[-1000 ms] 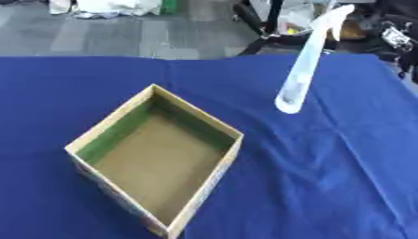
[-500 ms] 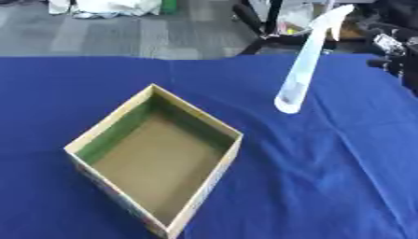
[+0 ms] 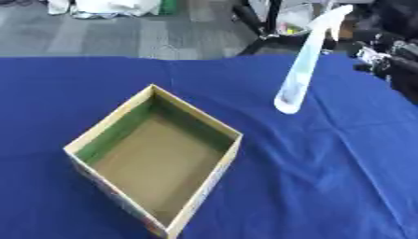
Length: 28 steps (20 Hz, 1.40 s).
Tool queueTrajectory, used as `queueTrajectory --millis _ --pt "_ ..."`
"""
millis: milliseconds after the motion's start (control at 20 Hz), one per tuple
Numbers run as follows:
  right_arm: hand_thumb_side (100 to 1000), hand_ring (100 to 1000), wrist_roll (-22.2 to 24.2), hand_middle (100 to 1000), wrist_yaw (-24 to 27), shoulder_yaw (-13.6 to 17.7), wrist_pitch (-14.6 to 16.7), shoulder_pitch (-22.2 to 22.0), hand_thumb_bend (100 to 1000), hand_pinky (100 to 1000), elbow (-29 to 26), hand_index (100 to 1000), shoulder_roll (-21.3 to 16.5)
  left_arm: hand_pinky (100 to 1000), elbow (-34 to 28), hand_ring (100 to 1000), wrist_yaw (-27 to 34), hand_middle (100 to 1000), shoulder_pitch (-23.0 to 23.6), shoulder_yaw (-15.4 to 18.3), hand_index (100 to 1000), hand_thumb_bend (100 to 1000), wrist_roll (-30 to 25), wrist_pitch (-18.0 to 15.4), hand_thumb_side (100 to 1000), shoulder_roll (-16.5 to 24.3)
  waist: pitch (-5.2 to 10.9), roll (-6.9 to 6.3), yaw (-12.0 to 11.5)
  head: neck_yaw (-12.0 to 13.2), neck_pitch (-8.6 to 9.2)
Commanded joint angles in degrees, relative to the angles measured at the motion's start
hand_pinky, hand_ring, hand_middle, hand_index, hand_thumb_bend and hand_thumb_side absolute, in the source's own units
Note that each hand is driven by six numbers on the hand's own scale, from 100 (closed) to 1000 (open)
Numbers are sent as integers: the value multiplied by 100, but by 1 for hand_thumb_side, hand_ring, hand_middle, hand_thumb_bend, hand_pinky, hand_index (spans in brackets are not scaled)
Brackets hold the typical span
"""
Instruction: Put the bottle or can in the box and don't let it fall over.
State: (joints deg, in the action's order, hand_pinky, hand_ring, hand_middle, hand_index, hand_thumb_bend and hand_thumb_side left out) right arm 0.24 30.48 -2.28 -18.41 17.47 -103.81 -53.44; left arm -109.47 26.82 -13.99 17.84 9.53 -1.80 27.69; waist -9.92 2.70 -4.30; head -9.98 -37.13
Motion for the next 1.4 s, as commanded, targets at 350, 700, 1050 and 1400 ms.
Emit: queueTrajectory --millis 350,700,1050,1400 --pt "479 1000 8 1000 -301 -118 -111 330 100 984 89 994 74 922 -63 1000 34 1000 -63 0 735 531 -16 17 576 106 65 -5 -10 -57 72" --pt "483 1000 -4 1000 -250 -154 -103 395 100 984 129 994 113 922 -65 1000 34 1000 -66 2 735 530 -20 25 577 98 58 1 -19 -78 79" --pt "510 1000 10 1000 -158 -186 -112 460 100 985 224 993 177 923 -66 1000 34 1000 -83 2 735 530 -25 32 578 88 14 6 -35 -86 96" --pt "511 1000 0 1000 -131 -175 -80 505 100 986 275 1000 157 924 -57 1000 24 1000 -85 10 734 528 -37 18 580 91 -44 -10 -49 -102 153"
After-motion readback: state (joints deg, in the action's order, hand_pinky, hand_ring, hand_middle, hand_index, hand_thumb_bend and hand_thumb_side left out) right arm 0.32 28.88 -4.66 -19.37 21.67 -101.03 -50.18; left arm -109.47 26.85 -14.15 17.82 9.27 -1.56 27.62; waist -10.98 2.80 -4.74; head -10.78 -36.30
